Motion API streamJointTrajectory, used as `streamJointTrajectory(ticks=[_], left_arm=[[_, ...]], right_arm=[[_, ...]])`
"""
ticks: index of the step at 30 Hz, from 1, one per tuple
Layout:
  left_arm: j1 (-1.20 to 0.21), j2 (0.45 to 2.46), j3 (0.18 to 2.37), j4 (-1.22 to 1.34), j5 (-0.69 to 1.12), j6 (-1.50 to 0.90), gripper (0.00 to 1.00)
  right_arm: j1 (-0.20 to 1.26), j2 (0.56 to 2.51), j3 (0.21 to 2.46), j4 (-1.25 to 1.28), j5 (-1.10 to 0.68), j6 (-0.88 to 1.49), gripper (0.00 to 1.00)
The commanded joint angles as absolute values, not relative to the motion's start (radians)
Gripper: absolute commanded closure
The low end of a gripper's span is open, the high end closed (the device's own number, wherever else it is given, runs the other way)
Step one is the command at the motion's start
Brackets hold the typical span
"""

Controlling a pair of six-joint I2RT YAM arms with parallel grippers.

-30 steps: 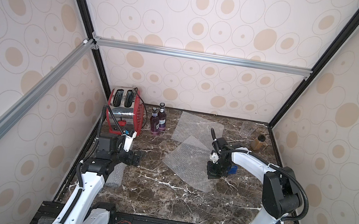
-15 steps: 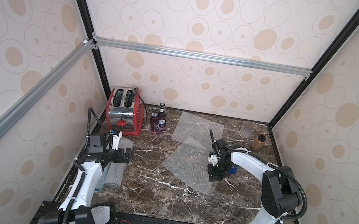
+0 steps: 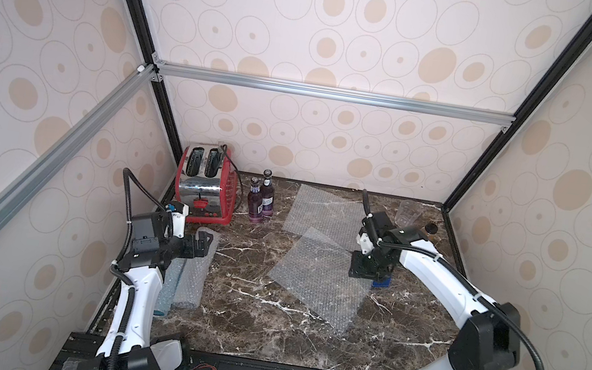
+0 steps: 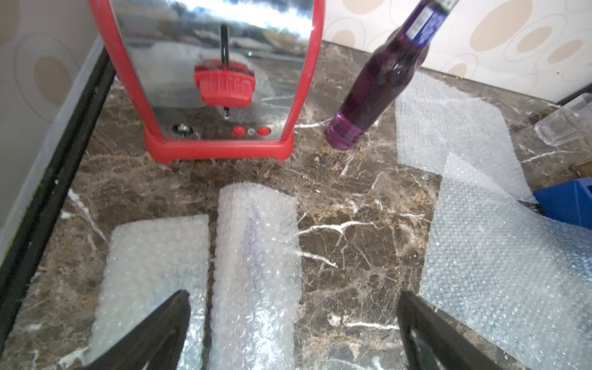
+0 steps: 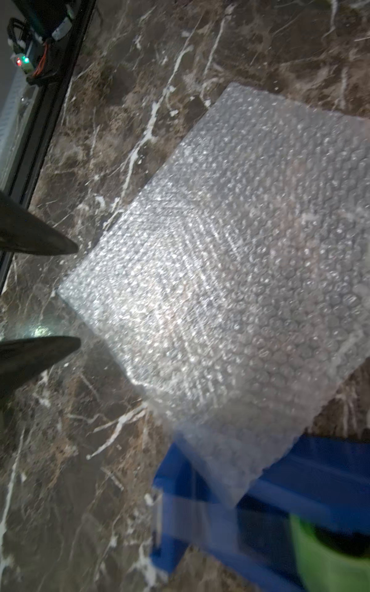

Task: Wrap wine bottles in bubble wrap
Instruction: Move the bubble wrap to the center of the board.

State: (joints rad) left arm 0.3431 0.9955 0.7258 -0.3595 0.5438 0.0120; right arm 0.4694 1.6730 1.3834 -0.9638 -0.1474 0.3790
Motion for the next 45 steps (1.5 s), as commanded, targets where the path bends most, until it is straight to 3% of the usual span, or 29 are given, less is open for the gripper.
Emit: streamJointTrajectory(ticks=[1, 10, 21, 32, 40, 45], left_arm=[[0.306, 0.943, 0.763, -0.368, 0.562, 0.039, 0.01], [0.267, 0.913, 0.733, -0.397, 0.540, 0.122, 0.01], [0.188, 0.919, 0.741, -0.416, 0.517, 0.146, 0.01], [0.110, 1.024, 0.858, -0.402, 0.452, 0.094, 0.01], [0.095, 1.256, 0.985, -0.184, 0.505, -0.028, 0.01], [0.017, 1.412, 1.100, -0.149, 0.481, 0.067, 0.01]], right_arm=[[0.504, 1.853, 1.479, -0.810, -0.205, 0.446, 0.56], [0.532, 2.192, 1.638, -0.571, -0.392, 0.541, 0.56], [0.687, 2.350, 1.739, -0.579, -0.511, 0.468, 0.57], [0.649, 2.182, 1.621, -0.593, -0.446, 0.454, 0.57], [0.638, 2.056, 1.577, -0.552, -0.387, 0.530, 0.54], [0.624, 1.925, 1.444, -0.493, -0.357, 0.520, 0.53]])
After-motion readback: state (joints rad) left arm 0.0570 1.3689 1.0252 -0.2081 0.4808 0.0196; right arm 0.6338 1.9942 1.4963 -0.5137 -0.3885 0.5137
